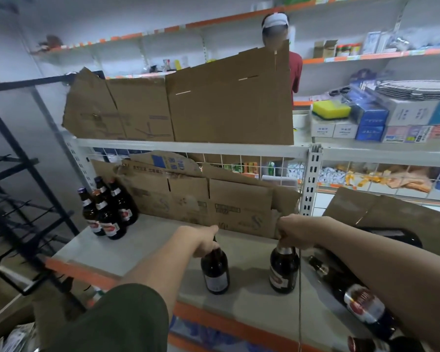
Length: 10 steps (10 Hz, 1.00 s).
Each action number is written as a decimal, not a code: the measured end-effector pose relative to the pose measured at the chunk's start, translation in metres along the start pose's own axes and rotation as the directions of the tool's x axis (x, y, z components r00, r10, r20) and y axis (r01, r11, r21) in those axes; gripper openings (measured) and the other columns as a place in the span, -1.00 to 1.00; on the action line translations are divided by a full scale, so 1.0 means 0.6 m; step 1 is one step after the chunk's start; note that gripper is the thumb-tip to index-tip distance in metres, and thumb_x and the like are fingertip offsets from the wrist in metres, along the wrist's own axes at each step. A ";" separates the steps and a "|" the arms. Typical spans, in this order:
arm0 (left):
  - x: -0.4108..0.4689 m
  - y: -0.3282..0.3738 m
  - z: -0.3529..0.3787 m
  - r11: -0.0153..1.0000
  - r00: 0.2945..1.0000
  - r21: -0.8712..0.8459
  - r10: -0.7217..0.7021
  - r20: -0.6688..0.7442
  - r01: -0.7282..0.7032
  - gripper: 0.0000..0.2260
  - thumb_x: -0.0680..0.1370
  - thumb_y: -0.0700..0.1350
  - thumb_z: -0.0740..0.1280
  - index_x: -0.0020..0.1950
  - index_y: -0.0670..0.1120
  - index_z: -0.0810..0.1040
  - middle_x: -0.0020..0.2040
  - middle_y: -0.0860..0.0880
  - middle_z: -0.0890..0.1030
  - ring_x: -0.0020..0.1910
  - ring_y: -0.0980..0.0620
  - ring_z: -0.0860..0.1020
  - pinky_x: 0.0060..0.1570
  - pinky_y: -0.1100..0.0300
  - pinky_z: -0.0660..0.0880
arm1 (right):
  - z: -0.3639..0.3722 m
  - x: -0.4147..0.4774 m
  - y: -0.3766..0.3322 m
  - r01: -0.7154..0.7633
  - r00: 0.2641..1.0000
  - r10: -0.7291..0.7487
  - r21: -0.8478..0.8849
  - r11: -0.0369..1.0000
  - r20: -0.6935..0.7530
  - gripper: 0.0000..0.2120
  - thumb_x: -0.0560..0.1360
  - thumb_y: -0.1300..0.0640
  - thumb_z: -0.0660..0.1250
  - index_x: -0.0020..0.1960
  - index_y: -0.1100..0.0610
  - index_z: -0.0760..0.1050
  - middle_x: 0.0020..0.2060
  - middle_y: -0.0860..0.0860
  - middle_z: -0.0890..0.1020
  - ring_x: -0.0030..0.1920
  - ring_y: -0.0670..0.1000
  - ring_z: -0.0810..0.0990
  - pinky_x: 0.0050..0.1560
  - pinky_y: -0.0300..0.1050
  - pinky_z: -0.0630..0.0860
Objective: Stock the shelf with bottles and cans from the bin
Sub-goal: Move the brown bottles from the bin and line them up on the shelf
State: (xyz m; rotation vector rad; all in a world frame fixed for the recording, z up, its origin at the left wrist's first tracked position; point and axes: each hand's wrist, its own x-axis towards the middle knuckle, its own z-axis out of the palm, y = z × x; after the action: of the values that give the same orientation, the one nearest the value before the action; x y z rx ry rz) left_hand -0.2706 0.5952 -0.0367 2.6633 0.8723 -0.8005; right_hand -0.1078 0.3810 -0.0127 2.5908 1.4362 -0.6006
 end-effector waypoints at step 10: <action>-0.018 0.054 -0.042 0.993 0.992 0.043 0.116 -0.048 -0.114 -0.75 0.69 0.01 0.23 0.28 -0.11 0.48 0.14 -0.15 0.63 0.04 -0.14 0.69 -0.08 0.07 0.58 | 0.016 0.012 0.031 0.005 1.000 -0.005 -0.007 1.000 -0.022 -0.72 0.57 0.18 0.28 0.27 0.12 0.52 -0.02 0.01 0.49 -0.06 0.03 0.44 0.13 -0.04 0.48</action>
State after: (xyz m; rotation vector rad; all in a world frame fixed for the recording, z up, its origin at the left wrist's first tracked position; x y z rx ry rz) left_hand -0.2477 0.5733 -0.0085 2.7507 0.7131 -0.7342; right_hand -0.0918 0.3736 -0.0261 2.5972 1.4489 -0.5683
